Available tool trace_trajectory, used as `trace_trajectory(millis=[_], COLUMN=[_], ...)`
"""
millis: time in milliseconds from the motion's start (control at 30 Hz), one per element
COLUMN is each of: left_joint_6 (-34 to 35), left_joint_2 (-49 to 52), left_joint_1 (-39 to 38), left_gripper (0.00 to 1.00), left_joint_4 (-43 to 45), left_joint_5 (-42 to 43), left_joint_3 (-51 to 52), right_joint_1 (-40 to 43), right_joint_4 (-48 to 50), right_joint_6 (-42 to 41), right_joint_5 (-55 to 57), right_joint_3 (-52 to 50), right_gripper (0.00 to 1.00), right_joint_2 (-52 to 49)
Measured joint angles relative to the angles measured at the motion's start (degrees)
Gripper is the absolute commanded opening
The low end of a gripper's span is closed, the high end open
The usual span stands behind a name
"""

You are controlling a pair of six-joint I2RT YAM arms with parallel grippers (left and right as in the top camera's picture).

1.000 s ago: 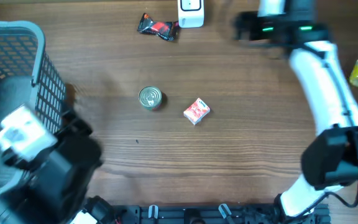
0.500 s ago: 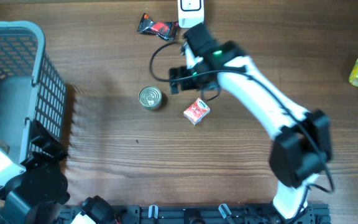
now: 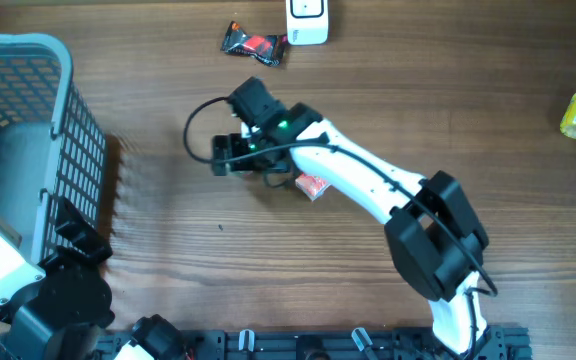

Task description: Scan the item barcode

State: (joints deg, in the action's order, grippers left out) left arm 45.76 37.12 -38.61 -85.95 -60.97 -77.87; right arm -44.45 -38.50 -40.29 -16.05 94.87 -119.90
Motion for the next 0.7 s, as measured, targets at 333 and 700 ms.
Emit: trace_trajectory(millis=[333,700], left_joint_6=[0.31,1.77], left_joint_2=[0.00,0.11], left_joint_1=[0.00,0.00], left_gripper=[1.00,1.00], left_joint_4=[0.00,1.07], left_joint_5=[1.27,4.13], left_joint_3=[0.00,0.00], right_joint_1=[-0.20,1.57], right_joint_4=[-0.13,10.51], right_joint_6=[-31.63,-45.94], right_joint_5=[5.75,3.45], right_joint_3=[0.00,0.42], right_gripper=[1.00,0.99], right_joint_2=[0.00,-5.44])
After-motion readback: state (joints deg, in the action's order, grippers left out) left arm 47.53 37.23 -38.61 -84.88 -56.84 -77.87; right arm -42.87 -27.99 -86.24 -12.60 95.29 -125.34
